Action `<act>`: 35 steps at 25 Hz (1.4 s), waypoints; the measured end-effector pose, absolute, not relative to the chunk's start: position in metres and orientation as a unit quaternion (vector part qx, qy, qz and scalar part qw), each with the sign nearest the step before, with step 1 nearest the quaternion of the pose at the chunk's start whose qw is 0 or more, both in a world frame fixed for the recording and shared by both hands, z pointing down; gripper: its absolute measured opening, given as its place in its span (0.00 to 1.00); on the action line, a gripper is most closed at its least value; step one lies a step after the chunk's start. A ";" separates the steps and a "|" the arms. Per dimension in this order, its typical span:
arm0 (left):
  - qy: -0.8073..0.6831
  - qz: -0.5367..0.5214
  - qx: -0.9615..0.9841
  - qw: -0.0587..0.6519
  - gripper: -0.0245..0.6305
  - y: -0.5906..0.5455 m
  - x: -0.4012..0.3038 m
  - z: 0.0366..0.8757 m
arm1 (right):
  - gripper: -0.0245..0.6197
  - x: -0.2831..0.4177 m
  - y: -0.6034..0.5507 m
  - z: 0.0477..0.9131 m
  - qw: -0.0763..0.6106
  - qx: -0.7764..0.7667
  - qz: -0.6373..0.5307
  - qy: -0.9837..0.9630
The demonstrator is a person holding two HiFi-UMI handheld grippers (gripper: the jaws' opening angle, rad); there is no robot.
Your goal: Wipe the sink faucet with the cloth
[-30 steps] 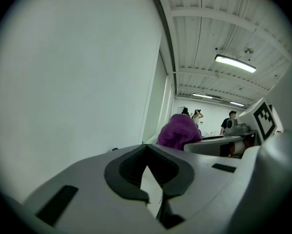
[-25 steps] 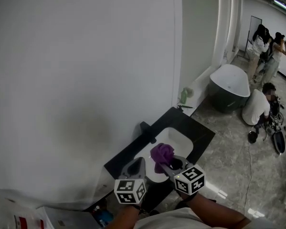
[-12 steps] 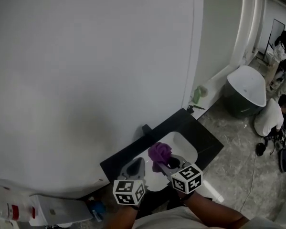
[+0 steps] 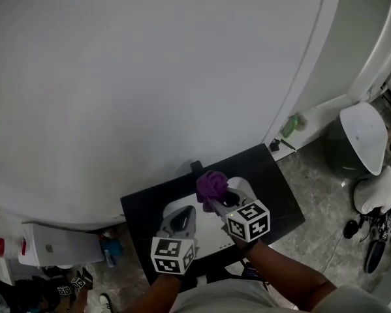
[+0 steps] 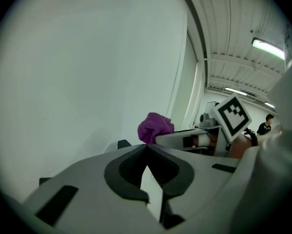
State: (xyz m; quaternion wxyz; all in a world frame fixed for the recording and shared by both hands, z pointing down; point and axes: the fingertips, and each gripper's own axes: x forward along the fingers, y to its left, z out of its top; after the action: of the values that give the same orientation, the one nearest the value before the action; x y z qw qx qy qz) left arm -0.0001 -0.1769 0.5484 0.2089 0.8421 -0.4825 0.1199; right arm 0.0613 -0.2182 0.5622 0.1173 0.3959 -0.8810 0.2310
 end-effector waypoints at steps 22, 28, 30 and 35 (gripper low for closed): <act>-0.499 0.117 0.821 0.252 0.05 -0.193 -0.013 0.584 | 0.19 0.034 -0.257 0.658 0.240 0.354 0.252 -0.868; -0.499 0.114 0.820 0.256 0.05 -0.190 -0.013 0.579 | 0.19 0.024 -0.333 0.621 0.230 0.380 0.192 -0.875; -0.501 0.113 0.818 0.258 0.05 -0.188 -0.015 0.578 | 0.19 0.019 -0.357 0.631 0.251 0.385 0.192 -0.868; -0.502 0.114 0.817 0.259 0.05 -0.189 -0.020 0.580 | 0.19 0.020 -0.326 0.652 0.255 0.376 0.205 -0.867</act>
State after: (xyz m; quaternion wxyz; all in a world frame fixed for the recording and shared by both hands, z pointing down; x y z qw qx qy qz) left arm -0.0199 -0.1886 0.5800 0.2592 0.8171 -0.5022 0.1137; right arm 0.0200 -0.3259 0.6525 0.2550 0.3760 -0.8668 0.2055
